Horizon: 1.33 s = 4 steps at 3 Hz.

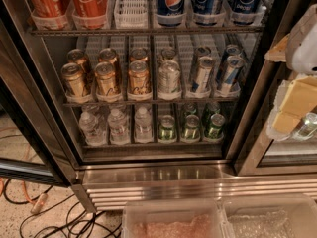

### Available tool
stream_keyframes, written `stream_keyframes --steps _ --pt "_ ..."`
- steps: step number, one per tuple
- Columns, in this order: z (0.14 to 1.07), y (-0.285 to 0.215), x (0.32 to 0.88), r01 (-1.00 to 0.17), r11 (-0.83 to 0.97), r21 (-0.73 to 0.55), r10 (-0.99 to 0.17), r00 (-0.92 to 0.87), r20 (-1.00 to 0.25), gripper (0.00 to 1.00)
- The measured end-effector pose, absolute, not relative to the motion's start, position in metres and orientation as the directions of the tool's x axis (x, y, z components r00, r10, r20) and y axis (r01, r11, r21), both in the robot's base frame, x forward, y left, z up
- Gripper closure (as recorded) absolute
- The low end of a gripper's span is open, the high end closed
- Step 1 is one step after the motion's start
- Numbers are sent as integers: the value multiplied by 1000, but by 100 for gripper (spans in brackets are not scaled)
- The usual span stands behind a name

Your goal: Pick green can from bottom shelf of fridge

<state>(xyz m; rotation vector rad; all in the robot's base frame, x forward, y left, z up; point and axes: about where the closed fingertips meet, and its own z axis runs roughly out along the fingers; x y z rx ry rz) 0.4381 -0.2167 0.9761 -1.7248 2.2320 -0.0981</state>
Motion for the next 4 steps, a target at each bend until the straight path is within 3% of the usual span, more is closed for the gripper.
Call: stream_keyframes --steps 2,4 --pt "955 -206 447 -927 282 -246 -938 -213 -273 0" --pt "893 -186 458 -915 324 -240 -849 -169 -501 0"
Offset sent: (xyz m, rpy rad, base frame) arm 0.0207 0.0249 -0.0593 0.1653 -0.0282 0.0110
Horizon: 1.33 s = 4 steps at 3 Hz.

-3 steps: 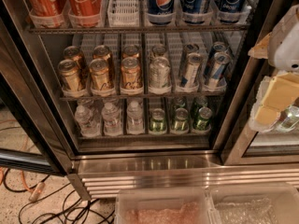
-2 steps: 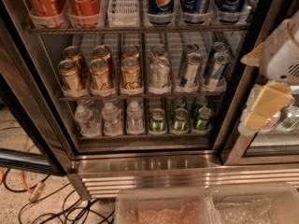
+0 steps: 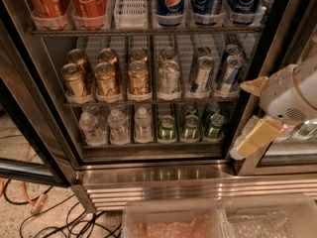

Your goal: Pick green can from bottom shelf of fridge

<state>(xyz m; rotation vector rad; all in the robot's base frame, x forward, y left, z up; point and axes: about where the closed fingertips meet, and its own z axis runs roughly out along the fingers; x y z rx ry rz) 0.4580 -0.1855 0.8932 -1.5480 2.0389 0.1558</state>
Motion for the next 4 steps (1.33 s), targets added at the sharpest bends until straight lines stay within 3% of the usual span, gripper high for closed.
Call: stream_keyframes --steps 3,4 --pt "864 -173 463 -905 356 -233 -750 -128 -649 0" --pt "811 -139 464 -894 427 -137 -607 -171 -776 0"
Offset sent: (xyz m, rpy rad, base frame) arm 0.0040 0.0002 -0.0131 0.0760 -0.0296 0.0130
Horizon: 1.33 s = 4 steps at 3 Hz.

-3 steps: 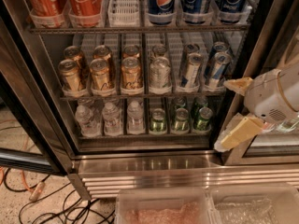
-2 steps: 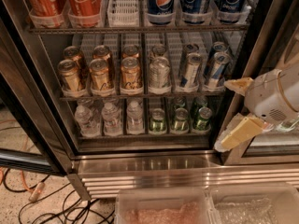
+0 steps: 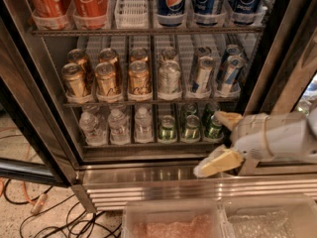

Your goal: Pick green can from bottom shelf of fridge

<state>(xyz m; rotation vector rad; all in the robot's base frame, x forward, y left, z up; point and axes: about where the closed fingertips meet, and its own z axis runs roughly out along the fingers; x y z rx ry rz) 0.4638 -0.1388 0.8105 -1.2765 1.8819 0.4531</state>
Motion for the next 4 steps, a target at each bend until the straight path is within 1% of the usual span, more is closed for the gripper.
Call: stream_keyframes --steps 1,2,3,4 --pt "757 -104 474 -878 477 -48 -443 -193 -875 0" --pt "698 -76 483 -862 504 59 -316 -248 -916 0" --pt "640 -52 485 -848 502 168 -252 -329 -910 0" --pt "592 -32 500 -829 497 256 -222 -407 -886 0"
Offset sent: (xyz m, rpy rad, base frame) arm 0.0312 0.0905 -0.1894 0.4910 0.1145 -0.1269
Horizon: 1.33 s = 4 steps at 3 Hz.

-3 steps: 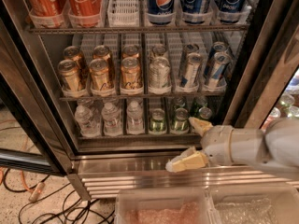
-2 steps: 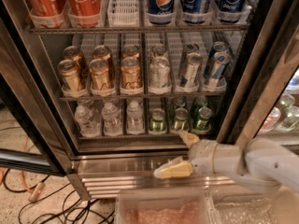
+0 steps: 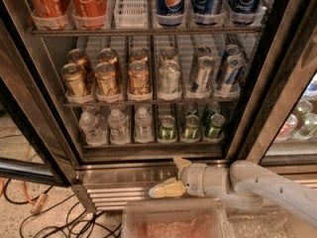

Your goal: Pick green can from bottom shelf of fridge

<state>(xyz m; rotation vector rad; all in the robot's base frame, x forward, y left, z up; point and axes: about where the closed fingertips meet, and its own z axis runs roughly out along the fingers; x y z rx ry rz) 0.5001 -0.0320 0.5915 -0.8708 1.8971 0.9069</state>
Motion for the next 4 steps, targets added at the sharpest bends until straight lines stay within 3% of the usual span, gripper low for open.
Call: stream_keyframes --steps 2,4 --pt "585 -25 506 -821 507 262 -184 -401 -898 0" --pt "576 -17 529 -801 574 174 -126 -296 -947 0"
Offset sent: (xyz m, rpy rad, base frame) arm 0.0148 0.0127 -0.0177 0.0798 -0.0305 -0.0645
